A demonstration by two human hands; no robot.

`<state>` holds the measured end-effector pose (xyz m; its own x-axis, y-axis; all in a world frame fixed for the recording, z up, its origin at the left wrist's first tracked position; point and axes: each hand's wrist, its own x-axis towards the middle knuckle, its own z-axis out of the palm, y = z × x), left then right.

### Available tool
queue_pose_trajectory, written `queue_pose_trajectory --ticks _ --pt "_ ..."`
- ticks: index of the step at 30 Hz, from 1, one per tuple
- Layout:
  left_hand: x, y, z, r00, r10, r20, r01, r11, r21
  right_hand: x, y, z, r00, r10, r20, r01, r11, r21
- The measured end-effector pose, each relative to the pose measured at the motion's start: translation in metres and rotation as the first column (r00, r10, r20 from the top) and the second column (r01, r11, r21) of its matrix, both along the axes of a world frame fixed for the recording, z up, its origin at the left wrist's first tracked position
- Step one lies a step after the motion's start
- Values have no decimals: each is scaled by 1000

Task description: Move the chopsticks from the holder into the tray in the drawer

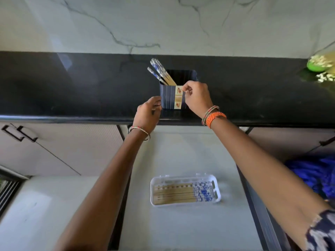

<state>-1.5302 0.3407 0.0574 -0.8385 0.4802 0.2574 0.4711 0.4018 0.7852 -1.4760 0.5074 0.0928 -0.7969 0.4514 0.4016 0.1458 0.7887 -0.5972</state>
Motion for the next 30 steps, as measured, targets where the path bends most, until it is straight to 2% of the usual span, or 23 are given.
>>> queue_pose_trajectory --ticks 3,6,10,13,16,26,28,30 --pt "-21 6 12 991 -94 -92 77 981 -177 -28 21 4 999 -39 -1 39 999 -13" --pt "-42 14 22 975 -109 -196 49 956 -288 -61 38 5 996 -55 68 59 997 -51" --pt "-62 33 29 962 -134 -239 49 941 -334 -104 53 2 962 -21 272 53 993 -108" --pt "-71 40 24 965 -162 -206 76 925 -373 -126 60 -5 886 32 462 18 995 -103" --pt "-74 40 14 963 -173 -206 91 931 -354 -139 65 -12 833 94 545 -25 991 -133" --pt "-66 15 1 957 -133 -256 60 960 -274 -142 49 -22 789 195 583 -147 981 -129" --pt "-66 14 1 960 -122 -251 51 961 -273 -142 45 -21 817 184 546 -139 983 -124" --pt "-66 14 2 962 -113 -247 39 958 -285 -140 42 -17 891 169 422 -105 980 -169"
